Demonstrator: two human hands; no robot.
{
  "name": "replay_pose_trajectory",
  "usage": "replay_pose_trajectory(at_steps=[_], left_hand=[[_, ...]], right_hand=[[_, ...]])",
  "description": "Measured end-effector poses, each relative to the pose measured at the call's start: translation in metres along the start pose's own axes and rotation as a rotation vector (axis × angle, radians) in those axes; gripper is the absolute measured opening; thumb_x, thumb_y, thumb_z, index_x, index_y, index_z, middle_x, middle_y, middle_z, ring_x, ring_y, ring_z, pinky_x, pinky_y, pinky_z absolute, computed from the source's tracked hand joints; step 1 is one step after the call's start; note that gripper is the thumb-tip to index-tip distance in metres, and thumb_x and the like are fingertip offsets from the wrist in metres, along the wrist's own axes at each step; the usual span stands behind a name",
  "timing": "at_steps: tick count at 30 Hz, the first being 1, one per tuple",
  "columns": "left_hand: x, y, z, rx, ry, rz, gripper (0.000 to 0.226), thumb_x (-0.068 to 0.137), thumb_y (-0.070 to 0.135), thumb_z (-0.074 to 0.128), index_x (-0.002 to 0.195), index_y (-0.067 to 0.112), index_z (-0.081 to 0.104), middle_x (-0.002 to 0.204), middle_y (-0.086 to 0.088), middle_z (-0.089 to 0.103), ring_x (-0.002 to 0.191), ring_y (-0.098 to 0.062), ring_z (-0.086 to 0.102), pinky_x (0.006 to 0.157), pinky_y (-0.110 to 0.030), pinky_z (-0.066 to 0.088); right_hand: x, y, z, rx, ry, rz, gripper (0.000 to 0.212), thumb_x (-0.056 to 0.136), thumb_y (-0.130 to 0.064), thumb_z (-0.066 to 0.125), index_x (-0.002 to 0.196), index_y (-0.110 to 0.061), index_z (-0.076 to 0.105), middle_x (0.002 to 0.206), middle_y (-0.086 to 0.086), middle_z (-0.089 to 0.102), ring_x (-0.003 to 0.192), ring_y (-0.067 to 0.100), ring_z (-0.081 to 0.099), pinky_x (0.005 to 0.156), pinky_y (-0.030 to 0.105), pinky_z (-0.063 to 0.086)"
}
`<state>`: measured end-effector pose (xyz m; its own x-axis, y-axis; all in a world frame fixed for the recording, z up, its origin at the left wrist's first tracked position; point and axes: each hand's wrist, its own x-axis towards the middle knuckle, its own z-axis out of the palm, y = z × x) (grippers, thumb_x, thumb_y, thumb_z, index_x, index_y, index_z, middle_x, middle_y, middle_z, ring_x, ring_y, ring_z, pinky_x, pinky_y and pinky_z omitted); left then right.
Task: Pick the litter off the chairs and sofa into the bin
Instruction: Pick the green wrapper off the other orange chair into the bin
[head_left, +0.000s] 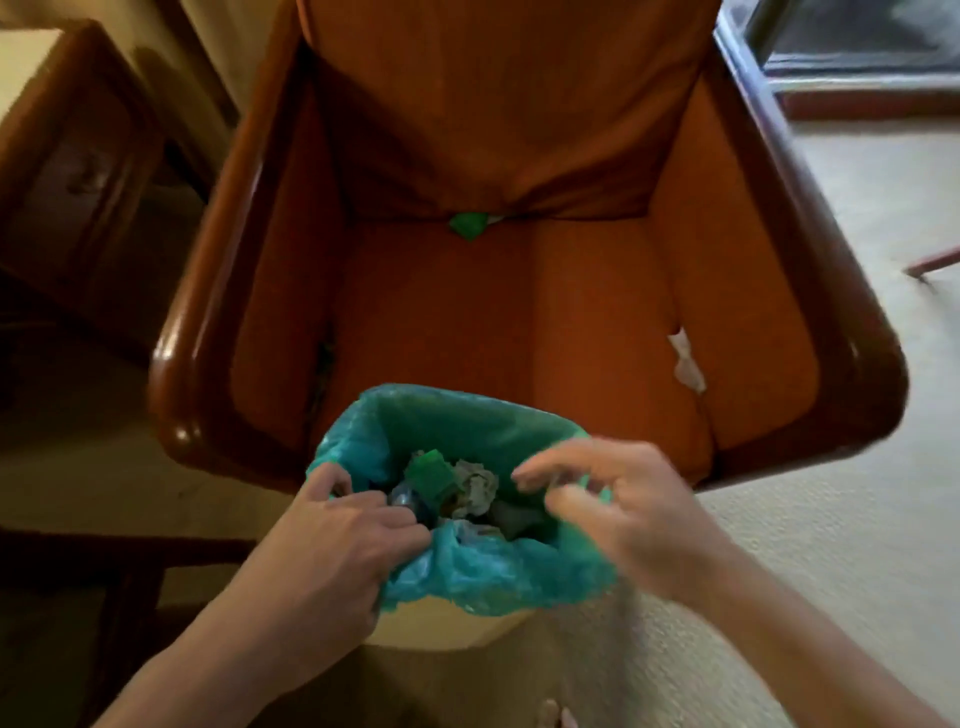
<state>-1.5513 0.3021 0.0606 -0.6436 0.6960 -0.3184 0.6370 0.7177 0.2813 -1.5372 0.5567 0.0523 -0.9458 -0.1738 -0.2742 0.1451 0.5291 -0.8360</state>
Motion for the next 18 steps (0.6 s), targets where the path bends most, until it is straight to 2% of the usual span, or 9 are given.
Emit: replay_pose_trajectory(at_steps=[2, 3, 5, 7, 9, 11, 13, 16, 18], left_hand=[[0.015, 0.006, -0.002, 0.033, 0.014, 0.006, 0.031, 0.054, 0.022, 0.064, 0.069, 0.039, 0.043, 0.066, 0.022, 0.050, 0.064, -0.003, 0.053, 0.068, -0.035, 0.042], [0.020, 0.008, -0.005, 0.052, 0.016, -0.001, 0.029, 0.054, 0.023, 0.066, 0.069, 0.039, 0.047, 0.066, 0.023, 0.050, 0.064, -0.003, 0.053, 0.068, -0.036, 0.042], [0.024, 0.005, -0.004, 0.095, 0.039, -0.014, 0.030, 0.051, 0.025, 0.069, 0.073, 0.038, 0.054, 0.068, 0.024, 0.052, 0.064, -0.004, 0.053, 0.067, -0.038, 0.043], [0.025, -0.002, -0.001, 0.121, 0.075, -0.021, 0.034, 0.051, 0.025, 0.066, 0.080, 0.038, 0.053, 0.070, 0.023, 0.053, 0.066, -0.006, 0.052, 0.067, -0.041, 0.046], [0.023, -0.008, 0.003, 0.131, 0.108, -0.034, 0.025, 0.061, 0.028, 0.053, 0.085, 0.039, 0.053, 0.073, 0.022, 0.054, 0.070, -0.007, 0.050, 0.070, -0.044, 0.045], [0.023, -0.009, 0.004, 0.126, 0.139, -0.057, 0.023, 0.064, 0.031, 0.046, 0.083, 0.038, 0.057, 0.074, 0.023, 0.055, 0.074, -0.008, 0.049, 0.073, -0.046, 0.041], [0.024, -0.012, 0.008, 0.114, 0.147, -0.087, 0.023, 0.063, 0.026, 0.051, 0.081, 0.038, 0.059, 0.075, 0.022, 0.054, 0.079, -0.009, 0.050, 0.075, -0.046, 0.038], [0.023, -0.021, 0.011, 0.060, 0.120, -0.133, 0.025, 0.066, 0.025, 0.057, 0.086, 0.038, 0.059, 0.079, 0.021, 0.055, 0.084, -0.012, 0.052, 0.079, -0.048, 0.039], [0.017, -0.026, 0.013, 0.020, 0.139, -0.162, 0.022, 0.068, 0.026, 0.057, 0.087, 0.037, 0.060, 0.079, 0.020, 0.056, 0.085, -0.012, 0.051, 0.082, -0.047, 0.037]], right_hand=[[0.028, 0.044, -0.043, -0.405, 0.259, -0.038, 0.027, 0.084, -0.018, 0.057, 0.108, -0.026, 0.068, 0.106, -0.012, 0.064, 0.094, 0.005, 0.056, 0.074, 0.016, 0.044], [0.042, 0.068, -0.058, -0.725, 0.319, 0.005, 0.033, 0.083, -0.017, 0.054, 0.114, -0.024, 0.063, 0.120, -0.003, 0.059, 0.103, 0.019, 0.052, 0.080, 0.027, 0.046], [0.066, 0.114, -0.078, -1.202, 0.244, 0.230, 0.046, 0.085, -0.015, 0.041, 0.131, -0.020, 0.048, 0.145, 0.013, 0.039, 0.116, 0.035, 0.042, 0.089, 0.042, 0.043], [0.085, 0.147, -0.089, -1.489, 0.074, 0.340, 0.055, 0.094, -0.019, 0.029, 0.149, -0.015, 0.026, 0.156, 0.020, 0.020, 0.128, 0.037, 0.033, 0.098, 0.043, 0.035], [0.101, 0.166, -0.095, -1.656, -0.039, 0.293, 0.062, 0.099, -0.026, 0.027, 0.155, -0.010, 0.005, 0.160, 0.021, 0.008, 0.138, 0.035, 0.024, 0.103, 0.042, 0.028], [0.114, 0.176, -0.098, -1.752, -0.093, 0.301, 0.070, 0.098, -0.032, 0.033, 0.154, -0.007, -0.001, 0.160, 0.019, 0.011, 0.141, 0.034, 0.020, 0.102, 0.042, 0.027], [0.132, 0.180, -0.097, -1.805, -0.127, 0.322, 0.071, 0.095, -0.031, 0.040, 0.153, -0.005, 0.007, 0.153, 0.017, 0.026, 0.135, 0.032, 0.028, 0.100, 0.041, 0.030], [0.160, 0.180, -0.100, -1.810, -0.151, 0.311, 0.055, 0.091, -0.018, 0.046, 0.142, -0.006, 0.030, 0.139, 0.010, 0.044, 0.124, 0.026, 0.044, 0.097, 0.036, 0.037], [0.170, 0.184, -0.110, -1.776, -0.157, 0.252, 0.042, 0.087, -0.010, 0.049, 0.128, -0.014, 0.045, 0.124, 0.005, 0.056, 0.111, 0.023, 0.055, 0.090, 0.032, 0.047]])
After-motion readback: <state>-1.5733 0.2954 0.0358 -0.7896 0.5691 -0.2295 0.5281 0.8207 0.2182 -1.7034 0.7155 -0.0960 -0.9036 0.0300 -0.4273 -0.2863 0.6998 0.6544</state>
